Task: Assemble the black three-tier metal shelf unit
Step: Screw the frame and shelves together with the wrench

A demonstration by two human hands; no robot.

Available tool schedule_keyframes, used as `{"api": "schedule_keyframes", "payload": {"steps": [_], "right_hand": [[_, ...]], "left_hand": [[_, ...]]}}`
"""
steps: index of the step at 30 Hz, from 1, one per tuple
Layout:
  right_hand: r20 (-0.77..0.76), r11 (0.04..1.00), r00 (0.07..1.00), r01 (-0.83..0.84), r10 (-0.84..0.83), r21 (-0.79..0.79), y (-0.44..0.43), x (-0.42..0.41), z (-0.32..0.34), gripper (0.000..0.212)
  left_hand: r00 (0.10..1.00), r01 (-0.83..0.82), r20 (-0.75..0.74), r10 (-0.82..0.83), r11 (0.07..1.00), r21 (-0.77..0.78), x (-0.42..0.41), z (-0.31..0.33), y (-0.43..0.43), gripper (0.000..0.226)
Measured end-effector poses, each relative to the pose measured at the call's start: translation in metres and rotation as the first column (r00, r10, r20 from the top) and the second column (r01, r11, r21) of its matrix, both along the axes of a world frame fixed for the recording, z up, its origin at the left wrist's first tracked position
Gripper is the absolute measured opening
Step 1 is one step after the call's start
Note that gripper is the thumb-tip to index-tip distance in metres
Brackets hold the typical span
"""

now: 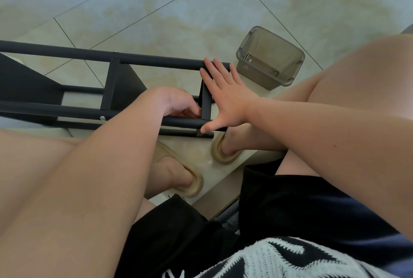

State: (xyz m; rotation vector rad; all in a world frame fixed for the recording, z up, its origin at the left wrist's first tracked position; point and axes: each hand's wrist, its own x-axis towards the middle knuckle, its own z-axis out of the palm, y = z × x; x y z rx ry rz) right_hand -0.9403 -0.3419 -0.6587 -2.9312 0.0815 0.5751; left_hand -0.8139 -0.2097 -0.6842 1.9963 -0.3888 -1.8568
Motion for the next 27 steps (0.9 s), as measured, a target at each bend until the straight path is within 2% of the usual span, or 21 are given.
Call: {"api": "schedule_keyframes", "payload": {"steps": [5,9,13,16,18,23,25,27], "right_hand": [[-0.002,1.0,1.0,0.0,0.0,-0.002,0.0,-0.0004,0.0012,0.145],[-0.005,1.0,1.0,0.002,-0.002,0.001,0.0006,-0.0001,0.0011,0.145],[-0.009,1.0,1.0,0.001,-0.001,-0.003,0.0006,0.0001,0.0013,0.145],[-0.01,1.0,1.0,-0.001,0.001,-0.008,0.0009,0.0,0.0017,0.145],[-0.009,1.0,1.0,0.0,-0.001,-0.004,0.0009,-0.0001,0.0016,0.145],[-0.01,1.0,1.0,-0.001,0.001,-0.004,0.0018,-0.0002,0.0007,0.146],[-0.009,1.0,1.0,-0.001,0.0,-0.005,0.0015,-0.0002,0.0007,0.146],[-0.008,1.0,1.0,0.001,-0.001,-0.007,0.001,-0.0002,0.0009,0.146]], "left_hand": [[1.0,0.014,0.013,-0.014,1.0,0.022,-0.0013,0.0025,-0.0009,0.014],[0.995,0.052,0.087,-0.054,0.998,0.024,0.001,-0.0052,-0.0012,0.041],[0.995,0.055,0.08,-0.055,0.998,0.004,0.0017,-0.0044,-0.0001,0.038],[0.997,0.036,0.067,-0.036,0.999,0.001,0.0012,-0.0022,0.0004,0.014],[0.999,0.03,0.037,-0.031,0.999,0.014,0.0,-0.0018,0.0,0.008],[0.998,0.059,-0.016,-0.058,0.998,0.024,-0.0014,0.0006,-0.0014,0.015],[0.998,0.058,0.008,-0.058,0.998,0.023,0.0006,-0.0036,-0.0015,0.034],[0.997,0.065,0.041,-0.066,0.998,0.024,0.0013,-0.0065,-0.0011,0.025]]}}
